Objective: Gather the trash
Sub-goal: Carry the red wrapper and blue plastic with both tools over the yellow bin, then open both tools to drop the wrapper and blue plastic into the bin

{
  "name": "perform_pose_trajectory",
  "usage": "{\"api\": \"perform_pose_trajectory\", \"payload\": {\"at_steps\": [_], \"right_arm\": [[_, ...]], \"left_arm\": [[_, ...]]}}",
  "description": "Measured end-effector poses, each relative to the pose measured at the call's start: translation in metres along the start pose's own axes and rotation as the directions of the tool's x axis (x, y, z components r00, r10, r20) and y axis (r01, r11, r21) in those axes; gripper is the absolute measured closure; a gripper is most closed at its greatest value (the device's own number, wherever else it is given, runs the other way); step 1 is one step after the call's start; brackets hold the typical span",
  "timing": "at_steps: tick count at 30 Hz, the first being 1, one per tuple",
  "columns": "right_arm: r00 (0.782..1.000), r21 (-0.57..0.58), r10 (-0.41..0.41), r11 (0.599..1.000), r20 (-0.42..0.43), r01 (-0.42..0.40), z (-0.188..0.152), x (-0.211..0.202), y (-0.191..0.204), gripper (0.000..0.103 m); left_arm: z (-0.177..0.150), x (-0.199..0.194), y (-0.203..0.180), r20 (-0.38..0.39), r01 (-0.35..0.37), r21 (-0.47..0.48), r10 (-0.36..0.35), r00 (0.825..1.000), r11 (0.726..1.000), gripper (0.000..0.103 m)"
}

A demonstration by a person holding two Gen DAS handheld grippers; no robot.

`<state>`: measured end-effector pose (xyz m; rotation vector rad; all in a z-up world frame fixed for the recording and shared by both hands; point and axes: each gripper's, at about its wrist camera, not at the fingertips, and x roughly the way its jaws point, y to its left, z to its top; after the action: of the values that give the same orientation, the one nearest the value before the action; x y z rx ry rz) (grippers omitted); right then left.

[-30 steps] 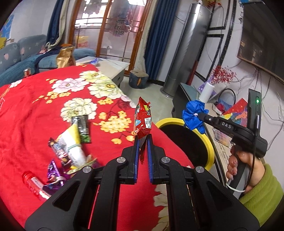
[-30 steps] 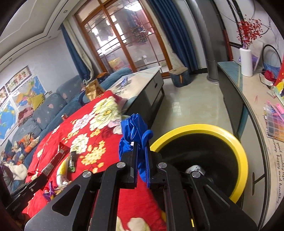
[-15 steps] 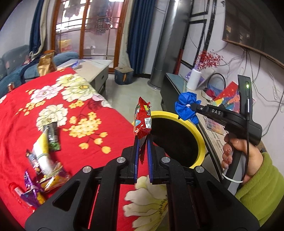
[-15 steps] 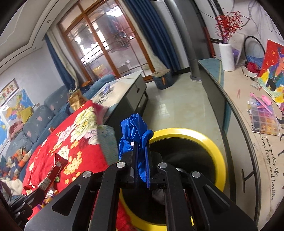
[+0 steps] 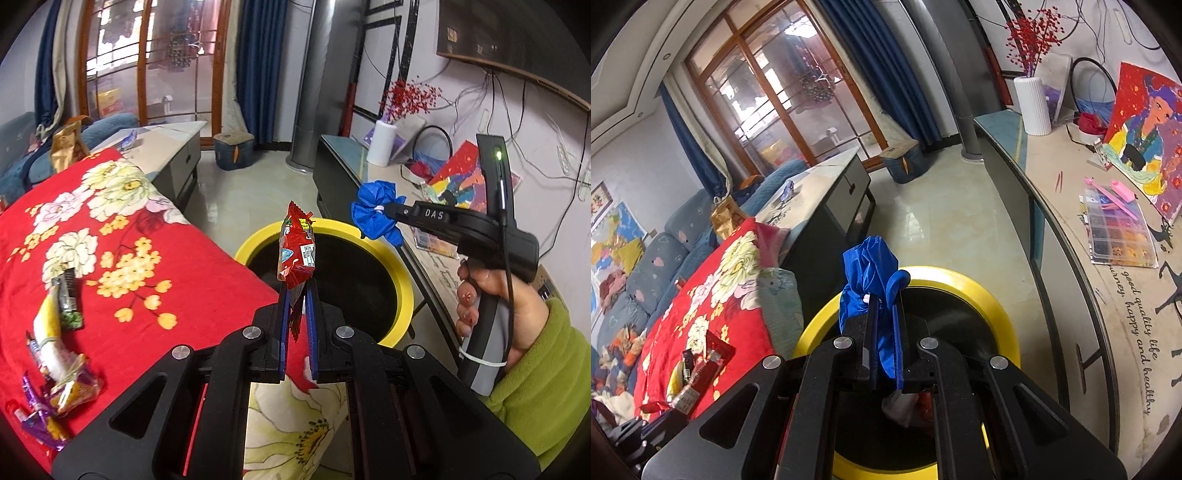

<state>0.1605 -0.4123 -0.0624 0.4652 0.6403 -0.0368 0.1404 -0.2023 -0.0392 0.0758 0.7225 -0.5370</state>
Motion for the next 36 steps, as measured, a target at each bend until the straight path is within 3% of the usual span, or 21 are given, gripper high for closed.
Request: {"api": "perform_pose_trajectory", "payload": {"at_steps": [9, 20, 21, 23, 24, 26, 28, 33, 36], "right_arm": [[0.999, 0.026, -0.011, 1.0, -0.036, 0.012, -0.002, 0.008, -0.02, 0.096], [0.997, 0.018, 0.009, 1.0, -0.083, -0.008, -0.009, 0.019, -0.019, 0.094], [0.996, 0.016, 0.01, 1.0, -0.087, -0.009, -0.009, 0.02, -0.019, 0.091], [0.996, 0.015, 0.009, 1.0, -0.094, -0.007, -0.009, 0.021, -0.018, 0.068], [0.996, 0.014, 0.007, 1.0, -0.094, -0.005, -0.01, 0.021, -0.018, 0.065], [0.996, 0.009, -0.002, 1.0, -0.093, 0.003, -0.011, 0.02, -0.017, 0.064], [0.995, 0.011, -0.006, 1.0, -0.096, 0.007, -0.012, 0.02, -0.018, 0.064], [0.996, 0.0, -0.019, 1.0, -0.081, 0.019, -0.012, 0.017, -0.012, 0.053], [0.997, -0.013, -0.016, 1.0, -0.078, 0.015, -0.013, 0.015, -0.005, 0.05]], "left_arm": [[-0.006, 0.029, -0.012, -0.069, 0.02, 0.022, -0.018, 0.997, 1.0, 0.098], [0.006, 0.056, -0.012, -0.093, 0.021, 0.007, -0.021, 0.995, 1.0, 0.096], [0.007, 0.057, -0.011, -0.09, 0.026, 0.001, -0.026, 0.996, 1.0, 0.09], [0.008, 0.058, -0.01, -0.083, 0.029, -0.011, -0.03, 0.996, 1.0, 0.07], [0.008, 0.056, -0.009, -0.076, 0.032, -0.022, -0.034, 0.997, 0.999, 0.056], [0.007, 0.053, -0.006, -0.065, 0.039, -0.039, -0.041, 0.997, 0.999, 0.051], [0.006, 0.048, -0.002, -0.052, 0.027, -0.061, -0.03, 0.998, 0.998, 0.031], [0.004, 0.03, 0.01, -0.008, 0.019, -0.099, -0.02, 1.0, 0.995, 0.013], [0.002, 0.019, 0.016, 0.014, 0.009, -0.115, -0.007, 1.0, 0.993, 0.011]]}}
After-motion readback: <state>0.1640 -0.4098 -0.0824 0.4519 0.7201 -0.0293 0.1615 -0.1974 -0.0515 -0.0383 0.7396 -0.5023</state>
